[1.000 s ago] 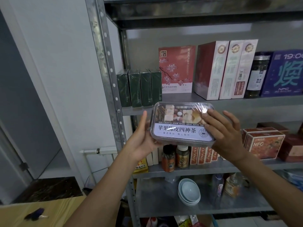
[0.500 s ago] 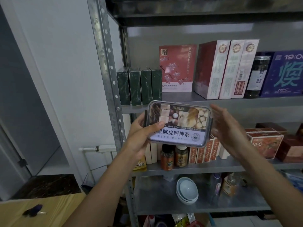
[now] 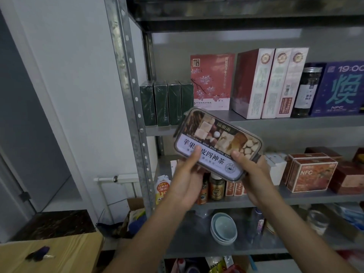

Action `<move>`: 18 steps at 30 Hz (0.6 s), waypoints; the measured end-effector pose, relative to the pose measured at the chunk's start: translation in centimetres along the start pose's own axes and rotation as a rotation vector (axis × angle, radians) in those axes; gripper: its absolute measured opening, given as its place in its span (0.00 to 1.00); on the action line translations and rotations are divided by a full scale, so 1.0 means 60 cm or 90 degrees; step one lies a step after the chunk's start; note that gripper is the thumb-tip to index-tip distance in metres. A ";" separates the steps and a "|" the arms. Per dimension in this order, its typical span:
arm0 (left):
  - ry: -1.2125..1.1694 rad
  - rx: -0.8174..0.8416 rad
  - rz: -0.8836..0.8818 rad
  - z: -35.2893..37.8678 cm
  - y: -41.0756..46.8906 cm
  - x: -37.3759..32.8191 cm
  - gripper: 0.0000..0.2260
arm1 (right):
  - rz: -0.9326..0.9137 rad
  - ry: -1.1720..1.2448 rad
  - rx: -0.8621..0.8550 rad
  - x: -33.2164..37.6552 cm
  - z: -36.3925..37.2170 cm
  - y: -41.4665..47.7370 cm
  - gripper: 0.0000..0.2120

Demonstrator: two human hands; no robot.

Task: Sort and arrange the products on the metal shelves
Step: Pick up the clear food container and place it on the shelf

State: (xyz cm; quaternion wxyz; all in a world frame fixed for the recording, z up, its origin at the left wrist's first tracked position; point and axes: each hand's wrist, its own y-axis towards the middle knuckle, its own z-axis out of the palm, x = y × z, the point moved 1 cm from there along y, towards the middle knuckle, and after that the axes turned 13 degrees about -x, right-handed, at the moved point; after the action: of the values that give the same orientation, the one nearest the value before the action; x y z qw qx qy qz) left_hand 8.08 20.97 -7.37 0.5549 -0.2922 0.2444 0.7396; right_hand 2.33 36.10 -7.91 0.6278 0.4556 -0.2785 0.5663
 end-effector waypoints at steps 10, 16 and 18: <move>0.340 -0.050 0.129 -0.012 0.018 -0.035 0.18 | -0.001 -0.231 0.112 0.036 -0.027 -0.005 0.46; 0.527 0.015 0.074 0.012 0.033 -0.080 0.14 | 0.115 -0.218 0.158 0.069 -0.006 0.012 0.32; 0.553 0.013 0.056 0.021 0.036 -0.084 0.15 | 0.125 -0.187 0.108 0.066 -0.003 0.018 0.25</move>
State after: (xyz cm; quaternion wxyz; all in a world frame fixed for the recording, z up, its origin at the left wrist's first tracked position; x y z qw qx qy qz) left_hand 6.84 17.83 -2.83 0.3712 -0.5602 0.4745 0.5685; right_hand 2.07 38.02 -4.28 0.4815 0.5556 -0.3613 0.5735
